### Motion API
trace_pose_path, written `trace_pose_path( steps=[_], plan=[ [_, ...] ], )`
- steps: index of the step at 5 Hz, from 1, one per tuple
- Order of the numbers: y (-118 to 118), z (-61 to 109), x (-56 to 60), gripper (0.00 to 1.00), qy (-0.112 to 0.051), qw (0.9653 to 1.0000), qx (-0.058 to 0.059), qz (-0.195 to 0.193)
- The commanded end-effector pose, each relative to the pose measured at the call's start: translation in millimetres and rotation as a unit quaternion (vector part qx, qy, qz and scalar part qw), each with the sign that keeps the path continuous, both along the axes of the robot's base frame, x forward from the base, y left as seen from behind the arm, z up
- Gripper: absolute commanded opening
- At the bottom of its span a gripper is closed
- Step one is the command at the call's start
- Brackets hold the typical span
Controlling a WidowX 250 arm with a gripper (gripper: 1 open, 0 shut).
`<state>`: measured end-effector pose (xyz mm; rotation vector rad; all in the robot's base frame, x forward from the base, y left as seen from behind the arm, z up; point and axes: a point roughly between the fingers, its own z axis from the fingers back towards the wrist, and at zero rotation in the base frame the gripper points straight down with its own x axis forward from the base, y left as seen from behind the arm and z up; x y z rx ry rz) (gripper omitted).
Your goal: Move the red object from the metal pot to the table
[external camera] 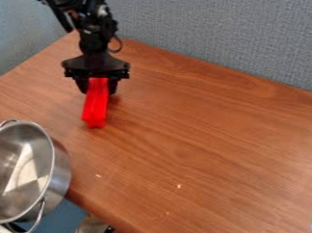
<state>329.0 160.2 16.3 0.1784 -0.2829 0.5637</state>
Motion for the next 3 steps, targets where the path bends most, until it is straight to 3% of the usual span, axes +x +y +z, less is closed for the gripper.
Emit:
trace_pose_path(
  steps=[1, 2, 3],
  plan=[
    [20.1, -5.6, -14.7, 0.00, -0.007, 0.9998, -0.011, 0.015],
    [34.9, -10.5, -24.4, 0.00, -0.018, 0.9992, -0.023, 0.026],
    [38.9, -14.1, -26.9, 0.00, -0.020, 0.9983, -0.019, 0.051]
  ],
)
